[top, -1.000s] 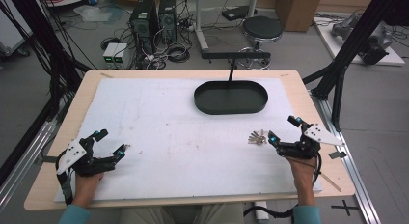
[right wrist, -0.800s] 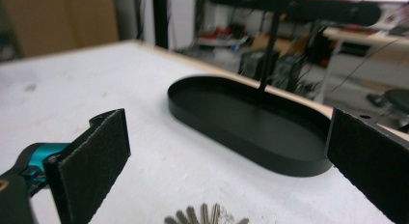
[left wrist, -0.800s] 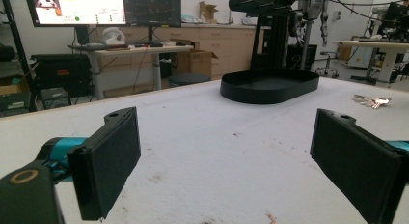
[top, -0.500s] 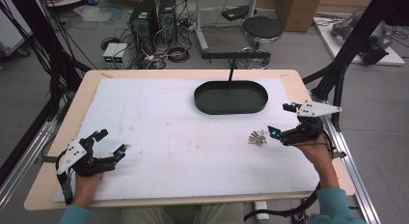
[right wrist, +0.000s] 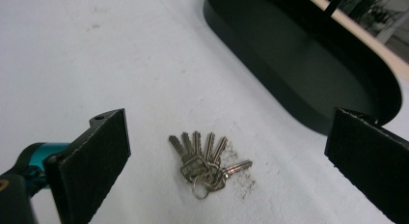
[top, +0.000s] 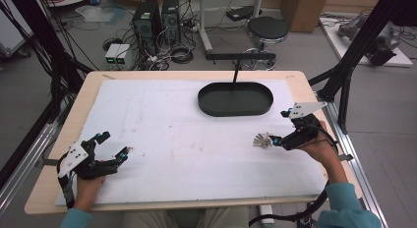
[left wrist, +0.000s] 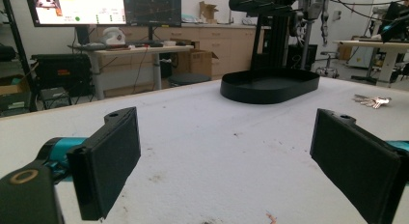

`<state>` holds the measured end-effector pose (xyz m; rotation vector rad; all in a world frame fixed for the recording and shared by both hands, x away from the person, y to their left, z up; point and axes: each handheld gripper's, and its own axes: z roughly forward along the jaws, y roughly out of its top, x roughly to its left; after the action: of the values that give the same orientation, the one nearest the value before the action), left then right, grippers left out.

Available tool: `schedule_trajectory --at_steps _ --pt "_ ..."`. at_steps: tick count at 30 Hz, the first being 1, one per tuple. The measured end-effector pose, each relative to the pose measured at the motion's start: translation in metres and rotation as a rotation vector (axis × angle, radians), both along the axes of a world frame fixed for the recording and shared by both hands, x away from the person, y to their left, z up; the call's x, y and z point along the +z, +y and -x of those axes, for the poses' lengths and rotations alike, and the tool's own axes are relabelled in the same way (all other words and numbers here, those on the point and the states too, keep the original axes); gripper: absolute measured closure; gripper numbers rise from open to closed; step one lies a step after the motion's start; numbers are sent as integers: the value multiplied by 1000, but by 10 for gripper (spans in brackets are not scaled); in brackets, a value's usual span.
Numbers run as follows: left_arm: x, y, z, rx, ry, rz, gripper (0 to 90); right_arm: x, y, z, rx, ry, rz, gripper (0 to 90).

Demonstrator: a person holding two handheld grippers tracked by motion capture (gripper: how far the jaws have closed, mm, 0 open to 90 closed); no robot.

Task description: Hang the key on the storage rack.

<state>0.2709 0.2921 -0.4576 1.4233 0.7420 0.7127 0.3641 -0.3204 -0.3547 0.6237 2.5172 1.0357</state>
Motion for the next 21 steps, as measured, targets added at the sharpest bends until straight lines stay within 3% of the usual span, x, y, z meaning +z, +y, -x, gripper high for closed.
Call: schedule_trajectory --at_steps 4,5,7,15,21 --pt "0 0 0 1 -1 -1 109 -5 4 -2 21 30 31 12" --pt "0 0 0 1 -1 -3 109 -8 6 -4 37 41 70 12" --pt "0 0 0 1 -1 -2 108 -12 7 -5 43 53 99 12" --pt "0 0 0 1 -2 -3 109 -20 11 -9 64 113 135 12" --pt "0 0 0 2 -3 -3 108 -29 15 -11 69 161 220 44"
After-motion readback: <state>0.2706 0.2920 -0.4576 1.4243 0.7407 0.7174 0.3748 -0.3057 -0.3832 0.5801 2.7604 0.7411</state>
